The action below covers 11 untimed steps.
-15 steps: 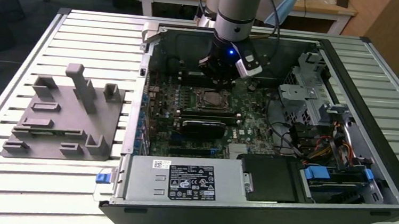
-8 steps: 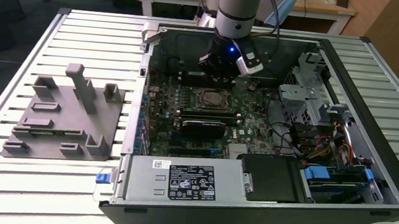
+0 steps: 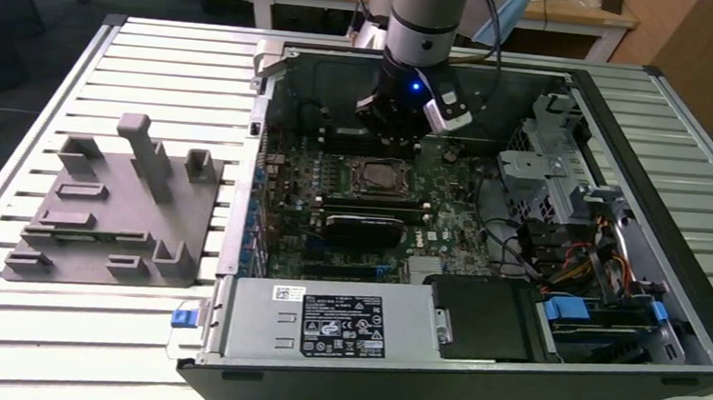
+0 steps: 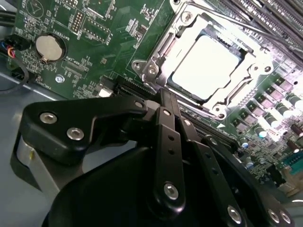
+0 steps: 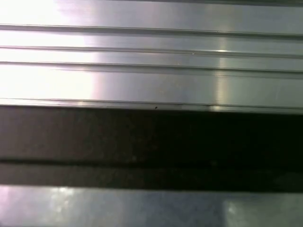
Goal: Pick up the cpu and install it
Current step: 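Install the first cpu locking lever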
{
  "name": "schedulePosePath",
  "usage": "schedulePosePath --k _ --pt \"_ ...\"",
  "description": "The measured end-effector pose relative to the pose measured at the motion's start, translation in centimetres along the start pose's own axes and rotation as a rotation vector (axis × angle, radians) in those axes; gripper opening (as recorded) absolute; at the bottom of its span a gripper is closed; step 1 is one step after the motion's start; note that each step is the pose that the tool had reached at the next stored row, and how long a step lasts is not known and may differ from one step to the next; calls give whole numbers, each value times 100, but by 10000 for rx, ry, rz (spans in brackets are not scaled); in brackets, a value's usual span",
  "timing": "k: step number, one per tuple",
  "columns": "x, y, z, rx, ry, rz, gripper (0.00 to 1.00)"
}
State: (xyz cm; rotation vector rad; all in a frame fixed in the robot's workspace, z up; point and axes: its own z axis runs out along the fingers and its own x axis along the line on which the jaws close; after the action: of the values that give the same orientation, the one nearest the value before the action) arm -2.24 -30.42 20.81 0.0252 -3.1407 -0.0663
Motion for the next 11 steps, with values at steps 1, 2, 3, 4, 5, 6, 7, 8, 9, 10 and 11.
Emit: schedulePosePath --k 1,2,3,4,5,6,7,8,9,10,11 --pt "0 -4 0 -1 -1 0 11" --pt "0 -8 0 -1 -1 1 11" --pt "0 -12 0 0 0 1 11" --pt "0 -16 0 0 0 1 11" --pt "0 -21 0 0 -1 1 11" --pt "0 -26 0 -1 0 1 11" --pt "1 -29 0 -1 -1 1 11" --pt "1 -30 0 -2 -1 2 11" --pt "0 -31 0 -1 -1 2 11" --pt "0 -32 0 0 0 1 11" --pt "0 -33 0 0 -1 1 11"
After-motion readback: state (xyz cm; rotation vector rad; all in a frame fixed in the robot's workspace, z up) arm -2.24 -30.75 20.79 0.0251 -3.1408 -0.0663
